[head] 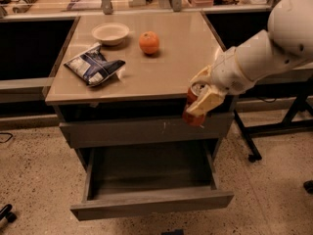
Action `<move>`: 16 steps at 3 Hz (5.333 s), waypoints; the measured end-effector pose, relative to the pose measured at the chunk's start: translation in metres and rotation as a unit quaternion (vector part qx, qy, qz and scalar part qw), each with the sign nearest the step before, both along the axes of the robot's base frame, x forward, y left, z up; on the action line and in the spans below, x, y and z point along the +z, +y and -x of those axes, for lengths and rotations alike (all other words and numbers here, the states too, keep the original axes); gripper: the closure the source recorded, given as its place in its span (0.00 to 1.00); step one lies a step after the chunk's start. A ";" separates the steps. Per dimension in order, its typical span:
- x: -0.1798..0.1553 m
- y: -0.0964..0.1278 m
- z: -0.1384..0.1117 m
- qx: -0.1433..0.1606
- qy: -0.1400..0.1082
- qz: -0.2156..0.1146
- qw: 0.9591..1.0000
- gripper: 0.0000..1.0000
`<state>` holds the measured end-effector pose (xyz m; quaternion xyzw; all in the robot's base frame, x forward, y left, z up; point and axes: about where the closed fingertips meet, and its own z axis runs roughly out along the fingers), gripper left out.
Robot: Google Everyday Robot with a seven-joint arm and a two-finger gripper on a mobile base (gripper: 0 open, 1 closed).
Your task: Place coke can into middle drawer
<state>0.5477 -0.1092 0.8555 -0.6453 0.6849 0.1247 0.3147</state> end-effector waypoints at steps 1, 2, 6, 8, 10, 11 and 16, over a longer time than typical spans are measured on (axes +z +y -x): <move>-0.074 0.001 0.018 0.012 0.019 0.002 1.000 1.00; -0.141 -0.004 0.027 0.013 0.025 -0.006 1.000 1.00; -0.294 -0.017 0.014 0.017 0.027 -0.019 0.999 1.00; -0.369 -0.010 -0.006 0.032 0.022 -0.019 0.999 1.00; -0.416 -0.008 -0.017 0.024 0.026 -0.021 0.999 1.00; -0.431 -0.005 -0.023 0.023 0.025 -0.023 0.999 1.00; -0.434 -0.002 -0.026 0.024 0.023 -0.024 0.999 0.11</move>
Offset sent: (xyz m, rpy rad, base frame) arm -0.0345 -0.0132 -0.2203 0.0323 0.0561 0.0224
